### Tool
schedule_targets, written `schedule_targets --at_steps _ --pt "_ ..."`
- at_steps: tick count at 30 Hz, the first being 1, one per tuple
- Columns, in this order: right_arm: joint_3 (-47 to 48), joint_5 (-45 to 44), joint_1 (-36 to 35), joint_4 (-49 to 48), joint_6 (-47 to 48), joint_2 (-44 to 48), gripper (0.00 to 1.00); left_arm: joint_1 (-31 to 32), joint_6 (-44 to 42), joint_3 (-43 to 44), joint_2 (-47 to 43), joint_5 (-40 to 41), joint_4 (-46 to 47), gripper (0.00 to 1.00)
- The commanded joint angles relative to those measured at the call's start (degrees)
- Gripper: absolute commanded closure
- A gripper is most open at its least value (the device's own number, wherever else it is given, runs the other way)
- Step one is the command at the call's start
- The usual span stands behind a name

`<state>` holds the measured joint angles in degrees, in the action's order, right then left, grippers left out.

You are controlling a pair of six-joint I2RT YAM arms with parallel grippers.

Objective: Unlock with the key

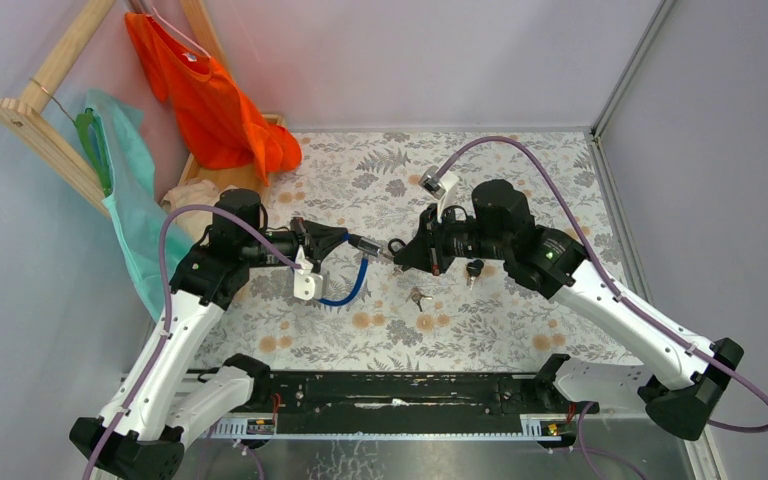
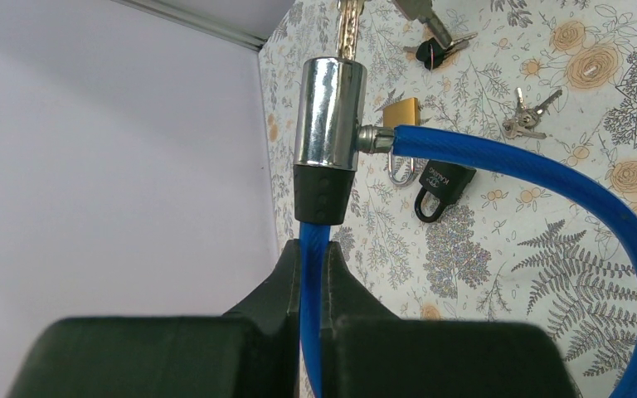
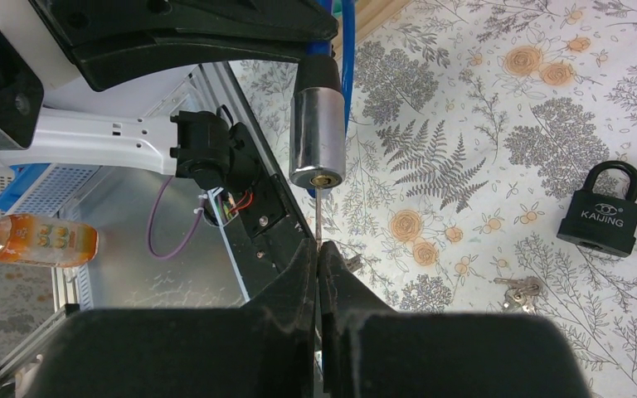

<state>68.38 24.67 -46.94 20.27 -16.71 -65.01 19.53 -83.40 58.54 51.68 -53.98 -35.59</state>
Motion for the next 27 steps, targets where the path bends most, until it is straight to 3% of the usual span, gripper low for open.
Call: schedule_targets --at_steps 1,27 --pt "2.37 -0.64 -0.70 -2.74 0.36 1.38 1.00 0.56 -0.27 1.17 -0.69 -0.30 3.60 1.00" --pt "0.90 -4.15 -0.70 -4.95 -0.16 0.29 1.00 1.90 -1.68 2.50 -0.51 0.28 1.58 1.00"
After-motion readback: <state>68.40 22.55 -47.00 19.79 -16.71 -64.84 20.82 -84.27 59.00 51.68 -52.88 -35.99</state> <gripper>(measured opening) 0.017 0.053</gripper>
